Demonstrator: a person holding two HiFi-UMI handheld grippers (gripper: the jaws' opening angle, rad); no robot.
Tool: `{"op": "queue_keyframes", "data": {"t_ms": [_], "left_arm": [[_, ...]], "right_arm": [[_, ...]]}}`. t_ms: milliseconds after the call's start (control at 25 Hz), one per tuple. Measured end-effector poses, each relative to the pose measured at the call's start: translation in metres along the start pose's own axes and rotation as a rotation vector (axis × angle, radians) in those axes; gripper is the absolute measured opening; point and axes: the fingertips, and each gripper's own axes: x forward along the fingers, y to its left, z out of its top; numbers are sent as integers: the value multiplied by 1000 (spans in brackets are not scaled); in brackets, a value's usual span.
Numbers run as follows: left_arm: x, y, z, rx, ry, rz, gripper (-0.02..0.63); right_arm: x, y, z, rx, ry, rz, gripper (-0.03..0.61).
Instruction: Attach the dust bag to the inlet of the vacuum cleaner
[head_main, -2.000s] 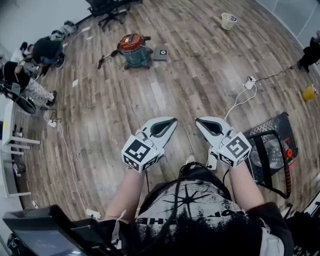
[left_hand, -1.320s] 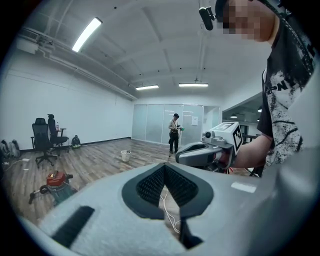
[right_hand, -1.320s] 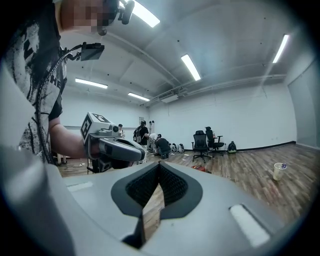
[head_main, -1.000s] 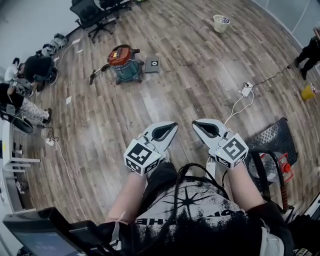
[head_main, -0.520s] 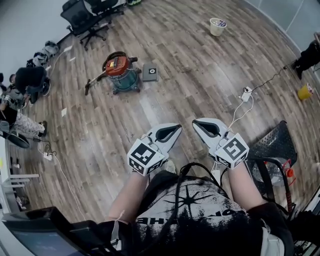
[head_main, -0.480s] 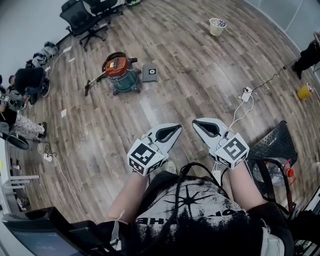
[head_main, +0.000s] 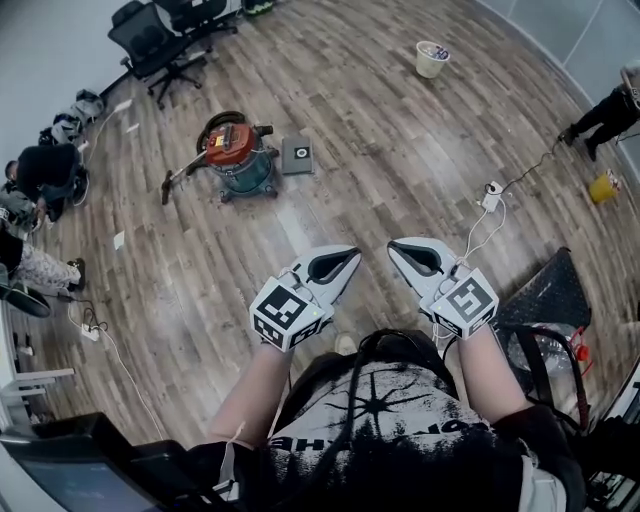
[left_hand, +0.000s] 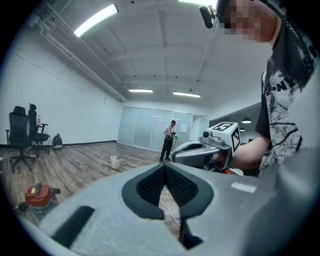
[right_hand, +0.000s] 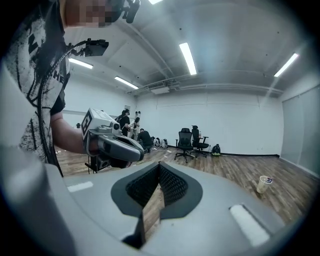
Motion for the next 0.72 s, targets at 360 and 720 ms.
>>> {"op": "queue_keyframes", "data": {"t_ms": [360,720], "left_arm": [[42,36,-2,-6,22,3,3],[124,97,24,-14,41,113,3]], "right_arm": [[11,-55,-10,2,16,0,5],[32,-163,-10,-2,-7,90,5]]}}
